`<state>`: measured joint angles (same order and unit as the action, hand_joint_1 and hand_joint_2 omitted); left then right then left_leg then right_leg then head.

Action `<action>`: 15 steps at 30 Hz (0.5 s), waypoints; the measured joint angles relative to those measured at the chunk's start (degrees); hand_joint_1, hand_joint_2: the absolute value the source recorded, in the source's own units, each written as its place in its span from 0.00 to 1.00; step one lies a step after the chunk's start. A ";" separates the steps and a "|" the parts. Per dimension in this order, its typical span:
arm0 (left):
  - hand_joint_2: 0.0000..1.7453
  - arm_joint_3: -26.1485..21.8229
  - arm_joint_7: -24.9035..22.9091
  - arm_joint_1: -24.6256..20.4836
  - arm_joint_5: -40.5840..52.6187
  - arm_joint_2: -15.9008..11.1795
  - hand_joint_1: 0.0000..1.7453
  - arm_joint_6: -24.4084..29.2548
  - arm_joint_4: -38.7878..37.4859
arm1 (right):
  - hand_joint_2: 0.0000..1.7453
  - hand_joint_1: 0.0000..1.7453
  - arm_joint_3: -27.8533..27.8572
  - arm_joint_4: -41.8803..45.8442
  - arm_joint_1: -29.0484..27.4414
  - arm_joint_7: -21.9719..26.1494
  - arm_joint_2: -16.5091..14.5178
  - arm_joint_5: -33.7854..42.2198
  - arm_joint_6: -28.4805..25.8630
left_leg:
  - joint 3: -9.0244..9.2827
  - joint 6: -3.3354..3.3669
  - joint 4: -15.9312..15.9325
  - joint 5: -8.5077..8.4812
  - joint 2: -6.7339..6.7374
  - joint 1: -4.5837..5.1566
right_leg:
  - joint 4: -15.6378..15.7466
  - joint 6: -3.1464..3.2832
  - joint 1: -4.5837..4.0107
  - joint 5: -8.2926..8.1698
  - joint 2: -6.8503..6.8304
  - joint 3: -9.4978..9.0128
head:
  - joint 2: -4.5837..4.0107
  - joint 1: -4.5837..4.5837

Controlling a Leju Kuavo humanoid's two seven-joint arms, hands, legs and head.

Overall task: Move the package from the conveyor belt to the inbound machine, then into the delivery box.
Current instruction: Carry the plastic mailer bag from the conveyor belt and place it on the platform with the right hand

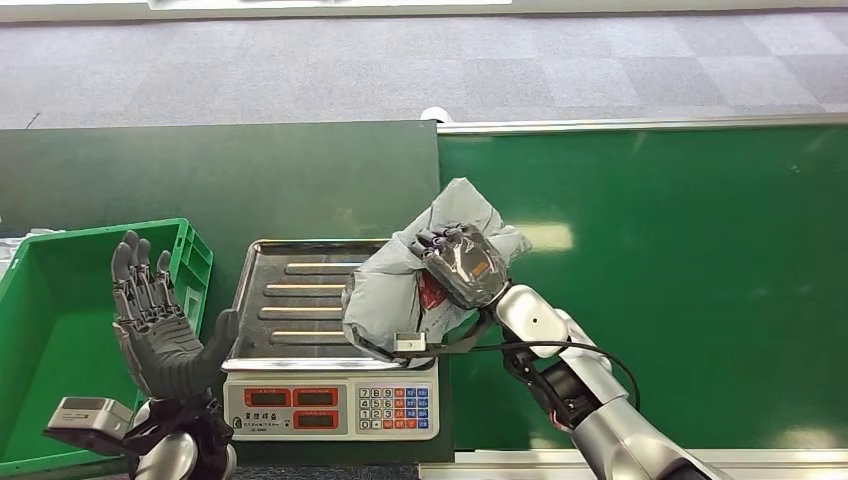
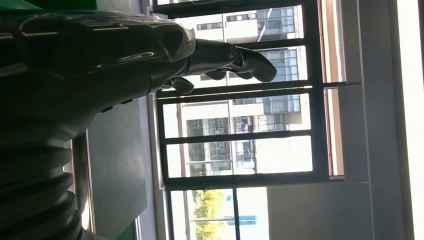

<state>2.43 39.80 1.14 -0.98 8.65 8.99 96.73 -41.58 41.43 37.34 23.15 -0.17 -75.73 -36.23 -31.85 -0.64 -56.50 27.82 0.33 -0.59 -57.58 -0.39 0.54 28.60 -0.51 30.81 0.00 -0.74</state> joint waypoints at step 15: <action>1.00 -0.17 0.00 -0.32 -0.07 0.33 0.00 -1.74 -0.36 | 1.00 1.00 -4.81 -8.35 3.81 -1.51 -7.87 -4.67 -3.31 | 0.02 0.00 0.00 0.00 0.02 0.00 | 0.00 0.00 0.00 0.00 0.03 0.04 | 0.00 0.01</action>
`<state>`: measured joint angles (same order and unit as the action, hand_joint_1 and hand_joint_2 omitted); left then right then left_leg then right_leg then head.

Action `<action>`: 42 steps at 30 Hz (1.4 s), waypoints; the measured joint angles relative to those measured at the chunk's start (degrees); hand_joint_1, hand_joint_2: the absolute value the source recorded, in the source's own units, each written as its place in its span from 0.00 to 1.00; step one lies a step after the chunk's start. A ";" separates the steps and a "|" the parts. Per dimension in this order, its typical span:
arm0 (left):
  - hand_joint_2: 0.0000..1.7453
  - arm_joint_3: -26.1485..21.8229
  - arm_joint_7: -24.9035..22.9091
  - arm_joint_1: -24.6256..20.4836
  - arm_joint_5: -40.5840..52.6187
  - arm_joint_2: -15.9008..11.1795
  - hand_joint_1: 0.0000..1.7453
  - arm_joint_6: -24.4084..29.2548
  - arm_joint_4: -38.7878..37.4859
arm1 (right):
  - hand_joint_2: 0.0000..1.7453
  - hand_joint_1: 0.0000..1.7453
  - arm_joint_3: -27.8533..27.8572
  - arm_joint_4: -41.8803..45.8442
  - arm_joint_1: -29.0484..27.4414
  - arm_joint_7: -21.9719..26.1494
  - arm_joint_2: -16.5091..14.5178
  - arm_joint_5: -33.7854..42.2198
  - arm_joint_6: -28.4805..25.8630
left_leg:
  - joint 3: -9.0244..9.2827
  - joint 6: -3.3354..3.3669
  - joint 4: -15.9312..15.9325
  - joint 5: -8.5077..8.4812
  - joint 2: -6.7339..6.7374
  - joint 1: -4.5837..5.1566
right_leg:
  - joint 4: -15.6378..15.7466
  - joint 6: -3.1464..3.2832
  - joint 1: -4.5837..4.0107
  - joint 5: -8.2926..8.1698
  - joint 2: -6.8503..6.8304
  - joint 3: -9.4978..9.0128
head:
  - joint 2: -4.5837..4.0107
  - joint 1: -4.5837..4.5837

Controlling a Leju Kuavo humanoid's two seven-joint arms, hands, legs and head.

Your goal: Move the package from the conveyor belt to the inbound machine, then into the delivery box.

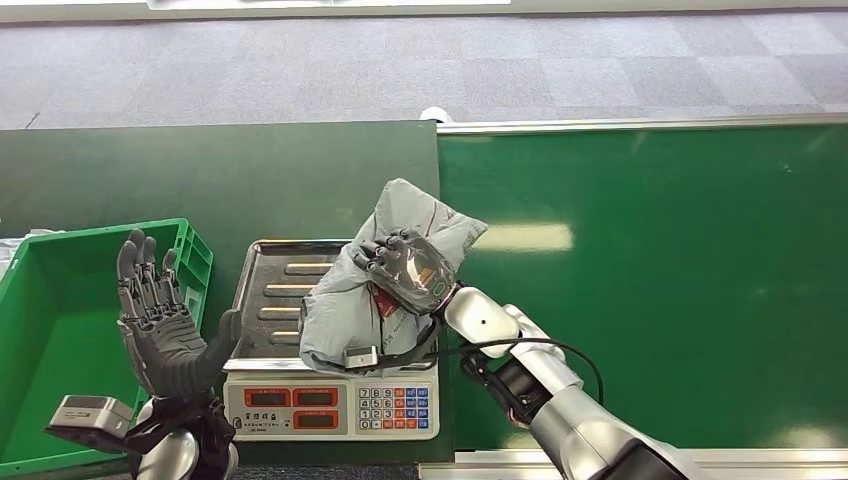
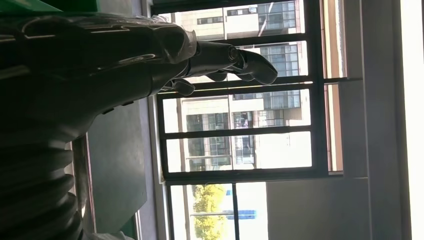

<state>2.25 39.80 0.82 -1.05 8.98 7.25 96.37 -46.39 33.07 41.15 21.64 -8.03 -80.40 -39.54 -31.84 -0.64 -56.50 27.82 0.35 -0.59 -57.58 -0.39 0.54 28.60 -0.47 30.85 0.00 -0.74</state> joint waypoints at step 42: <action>1.00 -0.87 0.00 -3.15 -0.64 1.18 0.00 -1.55 -3.73 | 1.00 0.00 6.03 -3.98 -2.28 16.52 -7.54 31.88 0.81 | 0.01 -0.01 -0.01 0.00 0.00 0.00 | 0.00 0.00 0.00 0.00 0.00 0.00 | 0.00 0.01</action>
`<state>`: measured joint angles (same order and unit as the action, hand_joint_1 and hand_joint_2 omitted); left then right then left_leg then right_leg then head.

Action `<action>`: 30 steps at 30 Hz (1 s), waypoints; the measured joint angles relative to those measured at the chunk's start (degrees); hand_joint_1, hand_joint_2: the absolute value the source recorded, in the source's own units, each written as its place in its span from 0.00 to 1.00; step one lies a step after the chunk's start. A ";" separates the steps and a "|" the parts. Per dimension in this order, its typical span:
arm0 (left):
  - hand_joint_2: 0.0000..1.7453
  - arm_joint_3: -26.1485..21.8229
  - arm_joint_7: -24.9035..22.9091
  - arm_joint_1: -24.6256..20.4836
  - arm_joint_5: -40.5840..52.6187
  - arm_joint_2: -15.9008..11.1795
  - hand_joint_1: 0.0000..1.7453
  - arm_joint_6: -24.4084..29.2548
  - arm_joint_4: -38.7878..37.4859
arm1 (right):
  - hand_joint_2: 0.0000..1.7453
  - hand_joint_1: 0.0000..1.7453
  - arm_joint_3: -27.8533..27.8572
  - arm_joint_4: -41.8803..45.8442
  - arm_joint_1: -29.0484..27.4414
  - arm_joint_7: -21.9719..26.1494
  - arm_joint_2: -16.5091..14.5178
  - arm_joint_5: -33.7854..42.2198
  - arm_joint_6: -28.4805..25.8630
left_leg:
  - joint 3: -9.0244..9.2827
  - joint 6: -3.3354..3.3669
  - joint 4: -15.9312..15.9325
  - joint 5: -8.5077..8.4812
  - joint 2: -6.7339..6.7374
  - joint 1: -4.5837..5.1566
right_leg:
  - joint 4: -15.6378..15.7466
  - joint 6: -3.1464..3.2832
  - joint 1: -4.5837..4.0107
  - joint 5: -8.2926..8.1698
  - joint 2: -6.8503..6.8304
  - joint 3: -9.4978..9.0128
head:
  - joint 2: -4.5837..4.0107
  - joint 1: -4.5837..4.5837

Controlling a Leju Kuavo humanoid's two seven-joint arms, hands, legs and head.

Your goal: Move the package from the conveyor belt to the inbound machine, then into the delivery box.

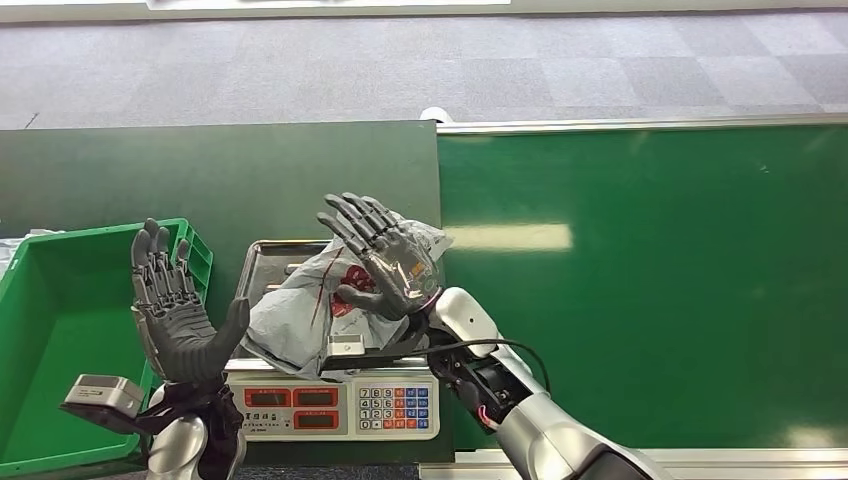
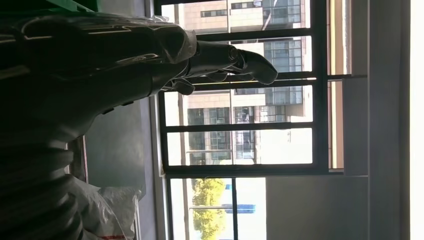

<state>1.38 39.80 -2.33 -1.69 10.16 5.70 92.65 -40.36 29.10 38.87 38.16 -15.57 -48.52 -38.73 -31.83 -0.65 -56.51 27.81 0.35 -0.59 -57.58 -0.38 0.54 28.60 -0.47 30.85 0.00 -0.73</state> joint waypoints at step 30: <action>1.00 5.29 -3.78 4.03 18.14 -1.92 0.00 -1.15 -6.62 | 1.00 0.00 26.92 41.59 -31.05 1.82 8.10 39.37 5.52 | 0.00 0.01 0.01 0.03 0.01 0.01 | 0.04 0.02 0.01 0.02 0.00 0.01 | 0.00 -0.01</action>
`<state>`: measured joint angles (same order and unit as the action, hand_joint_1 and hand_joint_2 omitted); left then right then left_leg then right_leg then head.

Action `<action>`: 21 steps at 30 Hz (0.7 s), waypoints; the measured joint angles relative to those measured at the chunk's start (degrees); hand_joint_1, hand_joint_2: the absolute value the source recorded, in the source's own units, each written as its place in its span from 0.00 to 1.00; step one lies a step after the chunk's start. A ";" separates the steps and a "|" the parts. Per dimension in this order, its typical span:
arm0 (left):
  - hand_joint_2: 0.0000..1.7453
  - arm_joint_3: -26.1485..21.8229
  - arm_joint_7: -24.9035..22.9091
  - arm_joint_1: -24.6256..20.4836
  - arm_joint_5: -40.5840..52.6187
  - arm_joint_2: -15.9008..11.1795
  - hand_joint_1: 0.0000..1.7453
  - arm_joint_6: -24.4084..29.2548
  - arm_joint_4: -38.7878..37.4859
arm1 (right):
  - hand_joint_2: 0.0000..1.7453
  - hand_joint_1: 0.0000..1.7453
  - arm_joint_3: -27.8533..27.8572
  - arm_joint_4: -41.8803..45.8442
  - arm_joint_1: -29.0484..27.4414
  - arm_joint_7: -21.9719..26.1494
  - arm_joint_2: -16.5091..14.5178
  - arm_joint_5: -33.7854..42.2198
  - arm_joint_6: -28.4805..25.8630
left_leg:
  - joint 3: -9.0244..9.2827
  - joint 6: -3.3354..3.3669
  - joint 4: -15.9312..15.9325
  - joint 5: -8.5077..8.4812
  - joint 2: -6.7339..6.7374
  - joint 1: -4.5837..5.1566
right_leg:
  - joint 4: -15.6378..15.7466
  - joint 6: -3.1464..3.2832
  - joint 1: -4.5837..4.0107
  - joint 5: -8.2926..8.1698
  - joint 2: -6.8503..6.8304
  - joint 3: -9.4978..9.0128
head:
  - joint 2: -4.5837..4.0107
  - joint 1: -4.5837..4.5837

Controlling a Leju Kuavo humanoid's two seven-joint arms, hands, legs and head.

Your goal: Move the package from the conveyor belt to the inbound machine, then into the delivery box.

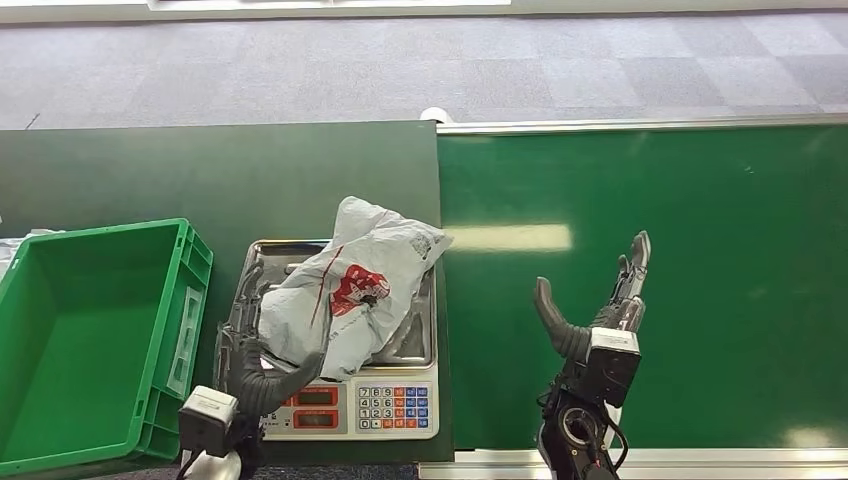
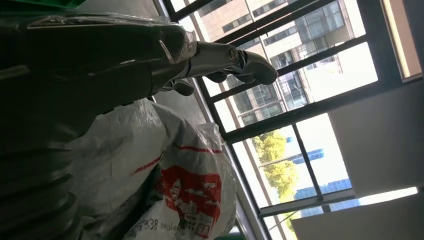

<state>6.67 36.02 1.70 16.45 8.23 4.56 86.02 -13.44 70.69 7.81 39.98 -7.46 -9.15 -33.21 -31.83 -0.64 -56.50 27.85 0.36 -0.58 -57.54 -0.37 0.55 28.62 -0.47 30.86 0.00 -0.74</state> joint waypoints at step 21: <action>1.00 7.17 -14.52 -4.68 28.11 -0.90 0.00 0.90 -10.06 | 1.00 0.00 8.64 -5.51 -1.64 -3.76 -3.45 -11.54 10.39 | 0.00 0.00 0.00 0.00 -0.01 0.00 | 0.00 0.00 0.00 0.00 0.01 -0.02 | 0.00 -0.01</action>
<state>13.84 21.50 -2.98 44.56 7.34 5.46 75.97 -4.80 65.17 6.17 36.22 -10.92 -20.69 -22.81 -31.82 -0.64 -56.50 27.85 0.35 -0.58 -57.54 -0.37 0.55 28.62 -0.46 30.84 0.00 -0.74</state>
